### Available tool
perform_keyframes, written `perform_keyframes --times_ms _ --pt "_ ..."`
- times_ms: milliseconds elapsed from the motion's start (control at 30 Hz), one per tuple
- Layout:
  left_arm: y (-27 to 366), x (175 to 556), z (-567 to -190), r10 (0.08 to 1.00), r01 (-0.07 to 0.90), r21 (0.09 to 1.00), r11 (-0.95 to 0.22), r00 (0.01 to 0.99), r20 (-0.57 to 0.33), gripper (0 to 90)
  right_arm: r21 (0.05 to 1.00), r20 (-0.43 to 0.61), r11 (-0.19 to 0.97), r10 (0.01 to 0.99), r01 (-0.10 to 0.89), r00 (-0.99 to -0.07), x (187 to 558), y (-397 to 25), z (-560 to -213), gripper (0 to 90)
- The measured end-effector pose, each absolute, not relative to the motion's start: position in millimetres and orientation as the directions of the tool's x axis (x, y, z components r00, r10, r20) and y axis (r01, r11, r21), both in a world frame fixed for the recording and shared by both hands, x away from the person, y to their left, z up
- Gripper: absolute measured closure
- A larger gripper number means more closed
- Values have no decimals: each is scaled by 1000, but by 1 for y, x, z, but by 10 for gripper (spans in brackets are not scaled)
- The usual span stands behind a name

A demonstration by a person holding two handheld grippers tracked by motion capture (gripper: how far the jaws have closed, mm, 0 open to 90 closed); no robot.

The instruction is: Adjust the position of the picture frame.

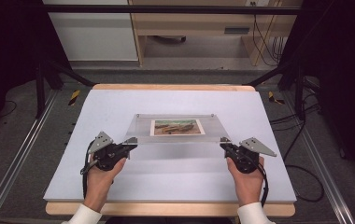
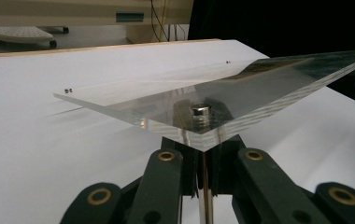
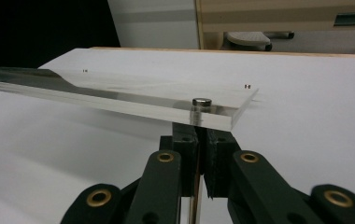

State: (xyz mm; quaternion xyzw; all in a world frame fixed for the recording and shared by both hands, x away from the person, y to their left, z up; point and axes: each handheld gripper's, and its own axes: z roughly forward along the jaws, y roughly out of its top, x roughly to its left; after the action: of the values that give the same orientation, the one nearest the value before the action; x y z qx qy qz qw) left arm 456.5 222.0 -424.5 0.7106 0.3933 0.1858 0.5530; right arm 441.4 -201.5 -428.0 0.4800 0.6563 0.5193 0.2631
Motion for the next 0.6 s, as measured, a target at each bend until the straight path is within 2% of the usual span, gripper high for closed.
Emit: perform_keyframes --times_ms 600 --pt "230 464 -433 760 332 941 -69 629 -166 829 938 144 -5 916 346 -376 439 -191 -433 848"
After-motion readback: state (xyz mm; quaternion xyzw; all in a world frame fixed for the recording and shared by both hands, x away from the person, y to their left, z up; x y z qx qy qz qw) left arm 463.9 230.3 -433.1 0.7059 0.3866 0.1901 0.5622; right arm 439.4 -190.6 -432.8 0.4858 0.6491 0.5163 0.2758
